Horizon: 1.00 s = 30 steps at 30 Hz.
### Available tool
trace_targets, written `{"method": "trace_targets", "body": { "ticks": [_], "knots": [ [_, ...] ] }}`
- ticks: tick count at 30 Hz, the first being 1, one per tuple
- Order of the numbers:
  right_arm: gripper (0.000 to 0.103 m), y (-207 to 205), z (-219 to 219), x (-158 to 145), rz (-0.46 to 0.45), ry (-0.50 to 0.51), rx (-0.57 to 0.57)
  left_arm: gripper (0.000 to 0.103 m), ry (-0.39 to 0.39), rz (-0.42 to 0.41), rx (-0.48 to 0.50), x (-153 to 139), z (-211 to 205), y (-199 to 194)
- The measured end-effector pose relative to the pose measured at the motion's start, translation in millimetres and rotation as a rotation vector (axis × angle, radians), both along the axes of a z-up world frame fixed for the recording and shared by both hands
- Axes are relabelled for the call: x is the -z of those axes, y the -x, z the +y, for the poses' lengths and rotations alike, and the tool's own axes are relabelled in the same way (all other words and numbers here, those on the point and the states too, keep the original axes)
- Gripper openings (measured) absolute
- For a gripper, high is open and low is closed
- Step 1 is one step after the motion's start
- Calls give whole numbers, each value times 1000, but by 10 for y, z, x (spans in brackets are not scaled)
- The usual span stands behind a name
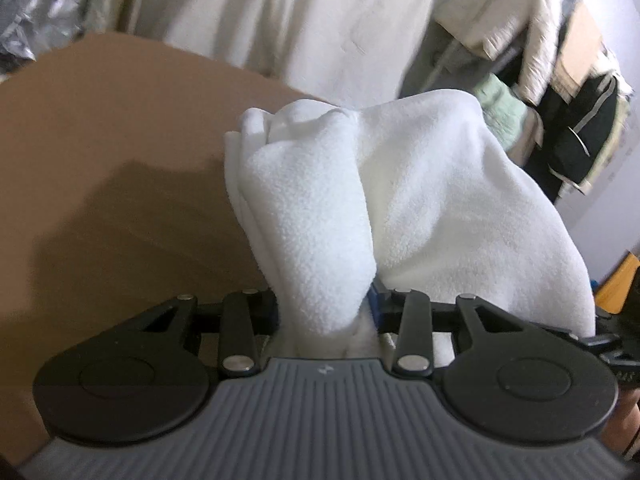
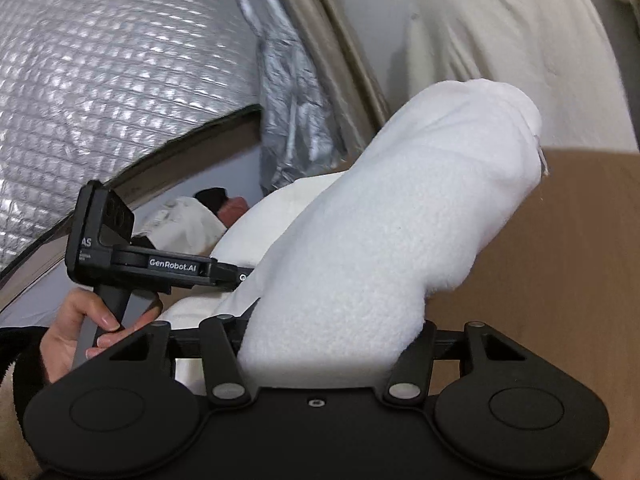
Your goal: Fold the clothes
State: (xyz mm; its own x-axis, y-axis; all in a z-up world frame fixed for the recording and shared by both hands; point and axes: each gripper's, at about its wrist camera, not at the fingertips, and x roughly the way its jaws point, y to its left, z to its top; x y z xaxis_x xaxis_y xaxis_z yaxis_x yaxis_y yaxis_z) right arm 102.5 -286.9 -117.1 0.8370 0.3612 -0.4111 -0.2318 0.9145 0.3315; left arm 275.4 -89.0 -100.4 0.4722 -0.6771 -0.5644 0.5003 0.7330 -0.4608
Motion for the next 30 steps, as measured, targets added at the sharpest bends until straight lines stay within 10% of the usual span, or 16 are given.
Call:
{"method": "trace_targets", "body": {
  "ticks": [12, 22, 24, 27, 30],
  "knots": [
    [58, -2079, 992, -380, -143, -113, -166, 37, -354, -96, -264, -1093, 1285, -1739],
    [58, -3211, 1470, -15, -72, -170, -63, 38, -482, -116, -337, -593, 1258, -2631],
    [63, -3370, 1444, 105, -47, -205, -55, 51, -514, -117, -383, -438, 1279, -2712],
    [86, -3714, 1308, 562, 167, -242, 15, 83, -712, -99, -533, -3, 1283, -2917],
    [86, -3684, 1154, 957, 343, -248, 110, 83, -819, -132, -511, 258, 1317, -2893]
  ]
}}
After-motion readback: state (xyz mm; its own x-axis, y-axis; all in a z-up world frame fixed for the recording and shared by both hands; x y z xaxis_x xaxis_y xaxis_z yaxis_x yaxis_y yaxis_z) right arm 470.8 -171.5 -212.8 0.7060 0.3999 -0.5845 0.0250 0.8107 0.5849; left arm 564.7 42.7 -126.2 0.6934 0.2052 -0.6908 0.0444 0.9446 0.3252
